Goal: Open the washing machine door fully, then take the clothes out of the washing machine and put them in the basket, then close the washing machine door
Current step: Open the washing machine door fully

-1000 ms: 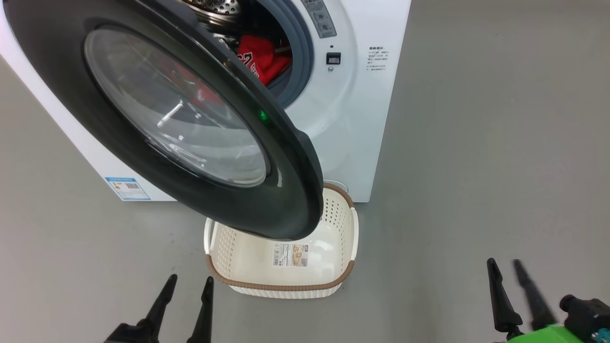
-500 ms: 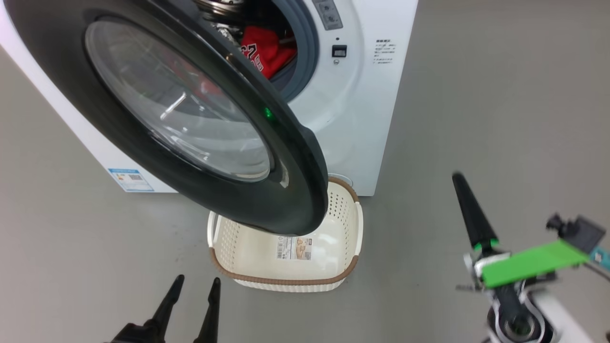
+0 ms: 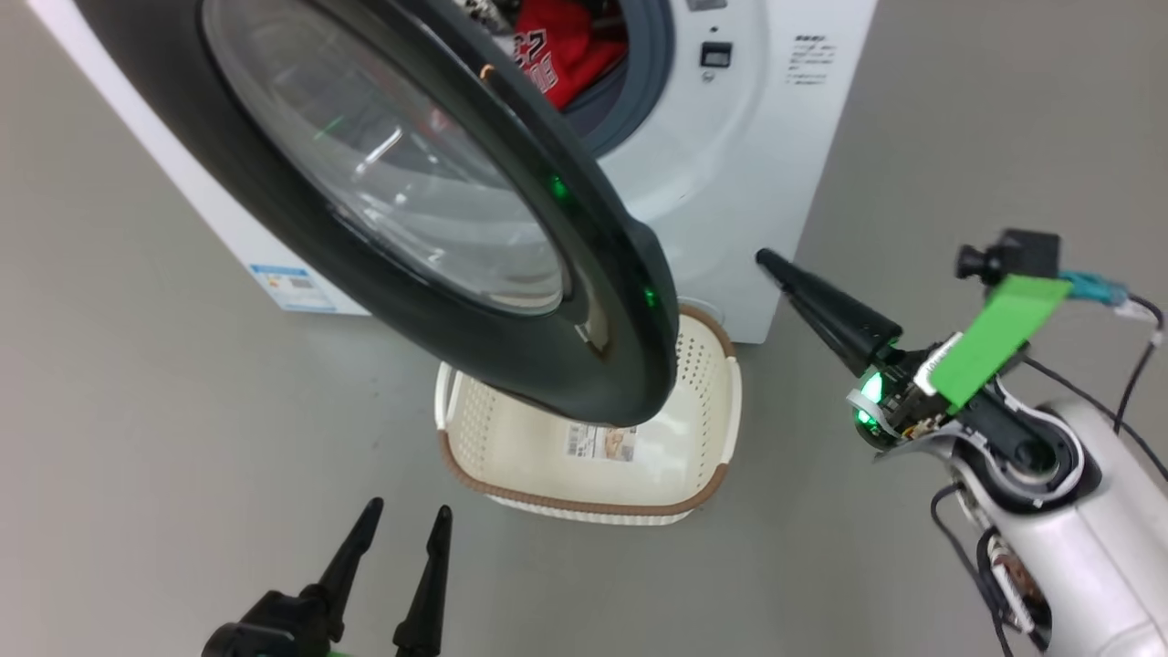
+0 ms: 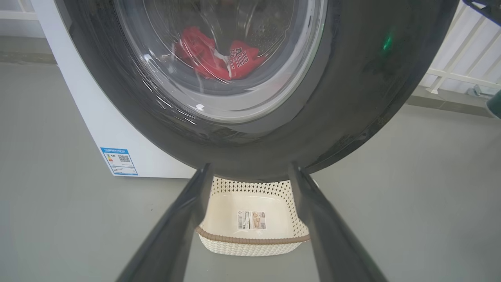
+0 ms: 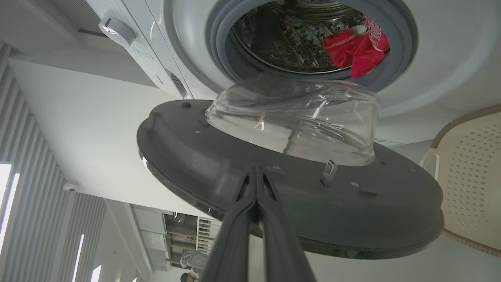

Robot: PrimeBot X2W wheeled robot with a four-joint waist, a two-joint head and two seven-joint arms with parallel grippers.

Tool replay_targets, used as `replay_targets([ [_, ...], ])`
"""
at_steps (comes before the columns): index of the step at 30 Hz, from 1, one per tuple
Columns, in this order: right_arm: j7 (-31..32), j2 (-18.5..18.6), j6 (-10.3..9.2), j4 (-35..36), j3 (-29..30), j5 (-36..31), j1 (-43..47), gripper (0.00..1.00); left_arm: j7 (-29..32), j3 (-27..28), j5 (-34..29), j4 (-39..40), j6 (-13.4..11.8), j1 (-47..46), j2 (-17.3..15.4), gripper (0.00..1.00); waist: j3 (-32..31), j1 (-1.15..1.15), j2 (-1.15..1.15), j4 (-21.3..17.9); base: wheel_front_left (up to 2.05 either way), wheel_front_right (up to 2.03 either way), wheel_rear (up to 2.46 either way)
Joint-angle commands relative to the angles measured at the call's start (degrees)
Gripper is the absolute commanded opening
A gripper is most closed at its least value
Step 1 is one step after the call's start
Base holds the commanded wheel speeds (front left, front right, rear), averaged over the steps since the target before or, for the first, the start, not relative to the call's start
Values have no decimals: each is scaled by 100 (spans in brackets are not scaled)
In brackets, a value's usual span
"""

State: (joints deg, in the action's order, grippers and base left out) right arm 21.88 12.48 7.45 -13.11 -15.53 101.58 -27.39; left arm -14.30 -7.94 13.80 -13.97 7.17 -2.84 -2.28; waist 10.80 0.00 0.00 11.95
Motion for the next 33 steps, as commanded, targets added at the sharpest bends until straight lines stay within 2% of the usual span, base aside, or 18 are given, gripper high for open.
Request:
replay_targets([
  [1,347,5,3,-79,-38,186,-221,0,-70,117,46,93,32,-177,-60,100,139,0,0,160,0,0,0],
  [6,1394,24,3,-819,43,569,-751,0,-70,-27,109,61,32,-247,-60,100,240,0,0,329,0,0,0],
  [14,2381,-91,3,-1654,-56,867,-1482,0,-70,-110,222,41,32,-303,-60,100,344,0,0,534,0,0,0],
  [22,2661,-202,3,-1945,-222,638,-1713,0,-70,-174,281,26,32,-303,-60,100,340,0,0,668,0,0,0],
  [33,2970,-461,3,-1782,-491,288,-1295,0,-70,-218,270,-29,32,-200,-60,100,83,0,0,829,0,0,0],
])
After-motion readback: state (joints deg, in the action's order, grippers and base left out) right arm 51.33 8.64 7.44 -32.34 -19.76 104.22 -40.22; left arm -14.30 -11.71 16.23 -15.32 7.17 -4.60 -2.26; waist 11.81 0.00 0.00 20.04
